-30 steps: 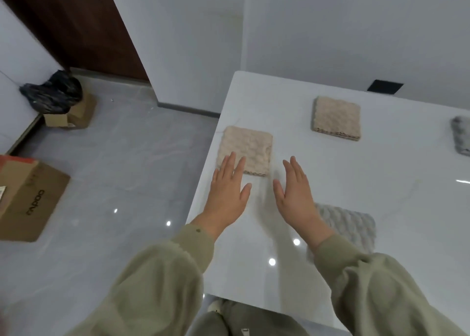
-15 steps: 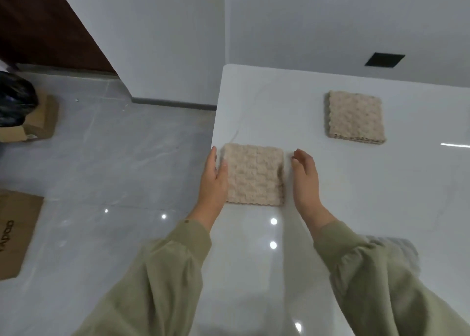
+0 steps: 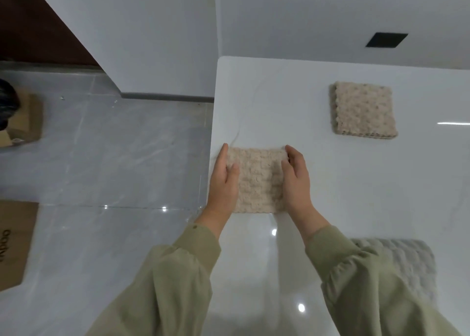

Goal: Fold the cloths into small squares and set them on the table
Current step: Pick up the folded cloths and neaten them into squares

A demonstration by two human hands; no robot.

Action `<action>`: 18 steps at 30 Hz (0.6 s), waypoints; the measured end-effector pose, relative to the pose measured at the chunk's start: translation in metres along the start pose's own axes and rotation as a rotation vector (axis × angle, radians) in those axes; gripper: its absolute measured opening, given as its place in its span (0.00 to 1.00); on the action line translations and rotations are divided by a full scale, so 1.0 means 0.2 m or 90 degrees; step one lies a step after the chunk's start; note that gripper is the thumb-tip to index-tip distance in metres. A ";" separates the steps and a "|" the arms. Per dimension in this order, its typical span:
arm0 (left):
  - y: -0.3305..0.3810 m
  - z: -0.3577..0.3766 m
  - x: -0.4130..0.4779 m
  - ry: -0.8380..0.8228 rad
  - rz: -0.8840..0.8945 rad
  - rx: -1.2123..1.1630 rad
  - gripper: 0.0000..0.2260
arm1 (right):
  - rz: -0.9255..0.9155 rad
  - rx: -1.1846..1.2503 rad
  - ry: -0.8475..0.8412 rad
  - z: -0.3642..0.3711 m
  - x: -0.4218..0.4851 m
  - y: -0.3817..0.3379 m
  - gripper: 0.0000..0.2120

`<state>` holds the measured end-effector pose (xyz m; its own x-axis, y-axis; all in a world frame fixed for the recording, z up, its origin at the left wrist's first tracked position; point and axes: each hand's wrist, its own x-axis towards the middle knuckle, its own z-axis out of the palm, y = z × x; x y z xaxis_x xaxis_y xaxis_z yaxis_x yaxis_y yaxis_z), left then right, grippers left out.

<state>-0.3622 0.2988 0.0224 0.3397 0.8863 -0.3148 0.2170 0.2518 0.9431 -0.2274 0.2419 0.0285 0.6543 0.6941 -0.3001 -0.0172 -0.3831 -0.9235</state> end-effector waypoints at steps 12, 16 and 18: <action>-0.01 -0.05 0.00 -0.087 0.080 0.269 0.25 | 0.070 -0.179 -0.043 -0.24 0.09 -0.02 0.10; -0.01 -0.04 0.00 -0.058 0.030 0.195 0.26 | 0.091 -0.157 -0.086 -0.24 0.13 -0.06 0.05; -0.01 -0.03 0.00 -0.046 0.008 0.151 0.26 | 0.094 -0.158 -0.099 -0.23 0.14 -0.07 0.04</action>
<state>-0.3683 0.3007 0.0219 0.4072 0.8563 -0.3177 0.4177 0.1348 0.8985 -0.1736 0.2396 0.0440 0.5354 0.6971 -0.4768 0.0944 -0.6104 -0.7864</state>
